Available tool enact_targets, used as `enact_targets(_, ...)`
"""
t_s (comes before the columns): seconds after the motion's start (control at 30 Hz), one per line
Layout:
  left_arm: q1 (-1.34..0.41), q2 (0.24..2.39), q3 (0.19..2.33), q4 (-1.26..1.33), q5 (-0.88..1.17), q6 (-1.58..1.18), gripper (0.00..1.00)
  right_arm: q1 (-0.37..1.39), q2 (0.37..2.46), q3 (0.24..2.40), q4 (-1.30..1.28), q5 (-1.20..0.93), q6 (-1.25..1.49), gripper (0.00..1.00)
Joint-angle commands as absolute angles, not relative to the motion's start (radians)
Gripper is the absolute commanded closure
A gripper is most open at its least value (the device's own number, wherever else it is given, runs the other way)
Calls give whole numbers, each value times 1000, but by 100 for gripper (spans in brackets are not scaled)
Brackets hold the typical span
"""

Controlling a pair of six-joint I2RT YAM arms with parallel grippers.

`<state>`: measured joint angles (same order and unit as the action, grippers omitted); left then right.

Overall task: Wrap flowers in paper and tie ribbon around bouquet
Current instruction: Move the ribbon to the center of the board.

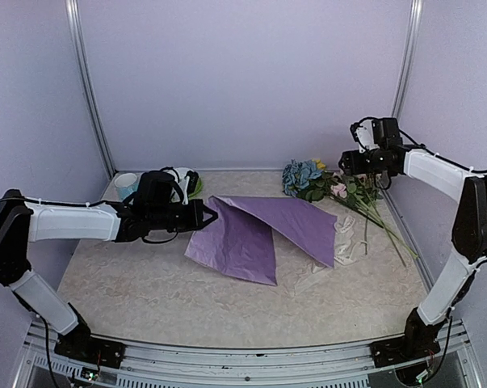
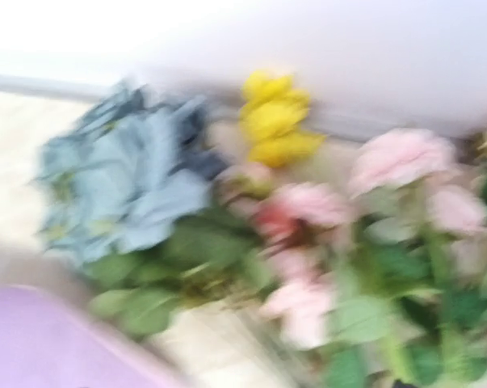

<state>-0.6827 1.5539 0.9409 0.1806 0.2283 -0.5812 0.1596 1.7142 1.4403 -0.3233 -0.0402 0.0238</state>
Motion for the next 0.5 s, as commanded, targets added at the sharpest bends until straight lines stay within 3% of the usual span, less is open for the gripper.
enact_targets(0.0, -664, 1568, 846, 120, 125, -734, 100, 240, 1679, 1296, -414, -246, 92, 26)
enact_targets(0.17, -627, 1595, 797, 79, 101, -756, 100, 404, 1663, 1172, -459, -278, 104, 31)
enact_targets(0.47, -621, 1682, 758, 51, 107, -770, 100, 546, 1517, 987, -468, -398, 92, 44)
